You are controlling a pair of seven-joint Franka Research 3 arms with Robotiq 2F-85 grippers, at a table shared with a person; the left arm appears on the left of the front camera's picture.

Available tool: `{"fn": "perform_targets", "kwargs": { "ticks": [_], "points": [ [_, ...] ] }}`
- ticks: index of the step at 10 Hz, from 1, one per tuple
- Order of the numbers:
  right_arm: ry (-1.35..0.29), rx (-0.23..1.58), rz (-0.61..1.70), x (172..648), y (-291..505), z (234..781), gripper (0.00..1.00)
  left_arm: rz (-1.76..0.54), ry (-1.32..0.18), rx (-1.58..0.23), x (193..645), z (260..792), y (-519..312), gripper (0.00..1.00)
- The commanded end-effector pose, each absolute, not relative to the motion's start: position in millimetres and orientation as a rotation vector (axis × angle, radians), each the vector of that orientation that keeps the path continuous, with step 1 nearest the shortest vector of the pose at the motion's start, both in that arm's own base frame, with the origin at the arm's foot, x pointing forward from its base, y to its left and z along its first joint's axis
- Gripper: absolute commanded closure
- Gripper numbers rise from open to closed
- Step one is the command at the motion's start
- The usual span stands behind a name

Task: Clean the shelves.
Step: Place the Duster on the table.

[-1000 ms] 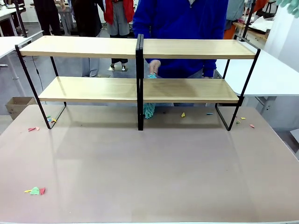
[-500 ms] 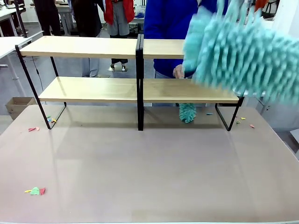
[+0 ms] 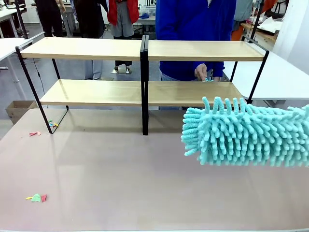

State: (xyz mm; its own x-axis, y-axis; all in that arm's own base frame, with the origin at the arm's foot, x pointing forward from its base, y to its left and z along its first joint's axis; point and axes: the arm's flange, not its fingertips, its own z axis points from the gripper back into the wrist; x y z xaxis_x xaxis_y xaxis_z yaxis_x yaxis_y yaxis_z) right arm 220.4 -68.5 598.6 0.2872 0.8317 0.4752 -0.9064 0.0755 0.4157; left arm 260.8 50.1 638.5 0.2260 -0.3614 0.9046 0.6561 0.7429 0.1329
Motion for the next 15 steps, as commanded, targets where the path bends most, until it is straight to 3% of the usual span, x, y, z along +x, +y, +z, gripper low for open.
{"fn": "perform_targets", "kwargs": {
  "ticks": [1,3,8,12,13,14,15],
  "points": [
    [-0.127,0.724,1.304,218.8,-70.0,599.3,0.88,-0.715,-1.143,-0.307,261.7,637.1,50.4,0.0],
    [0.058,0.768,1.323,247.2,-49.7,559.1,0.88,-0.715,-1.143,-0.307,261.7,637.1,50.4,0.0],
    [0.208,0.843,1.193,299.7,-23.2,485.1,0.88,-0.715,-1.143,-0.307,261.7,637.1,50.4,0.0],
    [0.164,0.795,1.088,323.0,-17.4,461.9,0.88,-0.696,-1.122,-0.308,258.9,639.4,51.8,0.0],
    [0.161,0.802,1.095,327.2,-19.3,458.7,0.88,-0.77,-0.997,-0.426,249.7,633.0,56.0,0.0],
    [0.148,0.815,1.08,329.5,-17.5,455.9,0.88,-0.752,-0.681,-0.594,234.8,621.7,52.7,0.0],
    [0.137,0.825,1.056,338.1,-20.4,449.3,0.88,-0.741,-0.473,-0.686,221.8,603.7,50.9,0.0]
  ]
}}
